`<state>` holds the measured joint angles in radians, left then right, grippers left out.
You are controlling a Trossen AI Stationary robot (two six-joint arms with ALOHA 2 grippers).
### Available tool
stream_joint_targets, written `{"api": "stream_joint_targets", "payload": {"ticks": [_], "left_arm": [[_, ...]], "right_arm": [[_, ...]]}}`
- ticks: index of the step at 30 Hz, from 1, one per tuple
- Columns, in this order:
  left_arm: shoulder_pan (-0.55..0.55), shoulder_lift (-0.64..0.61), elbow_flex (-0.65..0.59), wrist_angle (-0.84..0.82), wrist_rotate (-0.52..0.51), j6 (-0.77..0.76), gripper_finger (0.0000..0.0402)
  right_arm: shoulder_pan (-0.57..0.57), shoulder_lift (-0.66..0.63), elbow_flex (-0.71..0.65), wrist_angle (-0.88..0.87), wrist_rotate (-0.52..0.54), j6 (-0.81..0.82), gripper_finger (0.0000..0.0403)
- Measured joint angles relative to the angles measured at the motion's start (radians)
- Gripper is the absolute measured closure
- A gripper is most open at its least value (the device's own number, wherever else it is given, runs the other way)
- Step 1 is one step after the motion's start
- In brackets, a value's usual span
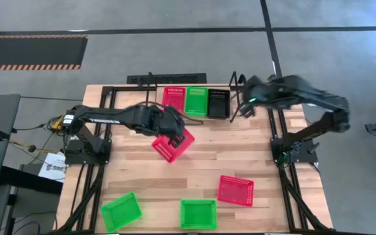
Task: Stack baskets on shelf by color
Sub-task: Stack the left red bin on top of the other red bin on the shelf
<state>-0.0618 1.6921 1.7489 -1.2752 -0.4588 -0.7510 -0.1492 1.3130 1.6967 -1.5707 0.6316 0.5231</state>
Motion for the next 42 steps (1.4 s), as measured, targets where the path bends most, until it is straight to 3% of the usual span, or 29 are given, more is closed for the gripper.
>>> {"api": "stream_joint_targets", "payload": {"ticks": [4,7,16,22,29,42], "left_arm": [[0.074,-0.024,0.0,-0.05,-0.081,-0.103,0.0401],[0.163,-0.026,0.001,-0.031,-0.078,-0.132,0.0401],[0.494,-0.02,-0.005,0.273,0.129,0.042,0.0401],[0.663,-0.014,-0.005,0.26,0.237,0.042,0.0401],[0.698,0.041,-0.006,0.234,0.298,0.009,0.0401],[0.661,0.179,-0.006,0.231,0.307,-0.105,0.0401]], "right_arm": [[-0.033,-0.12,0.0,0.0,0.001,0.0,0.0402],[-0.072,-0.193,0.0,0.0,0.001,0.0,0.0402],[-0.206,-0.332,0.0,0.0,0.042,-0.049,0.0402],[-0.322,-0.43,0.0,0.0,0.05,-0.116,0.0402],[-0.404,-0.526,0.0,-0.001,0.05,-0.166,0.0403],[-0.408,-0.604,0.0,0.0,0.002,-0.239,0.0403]]}}
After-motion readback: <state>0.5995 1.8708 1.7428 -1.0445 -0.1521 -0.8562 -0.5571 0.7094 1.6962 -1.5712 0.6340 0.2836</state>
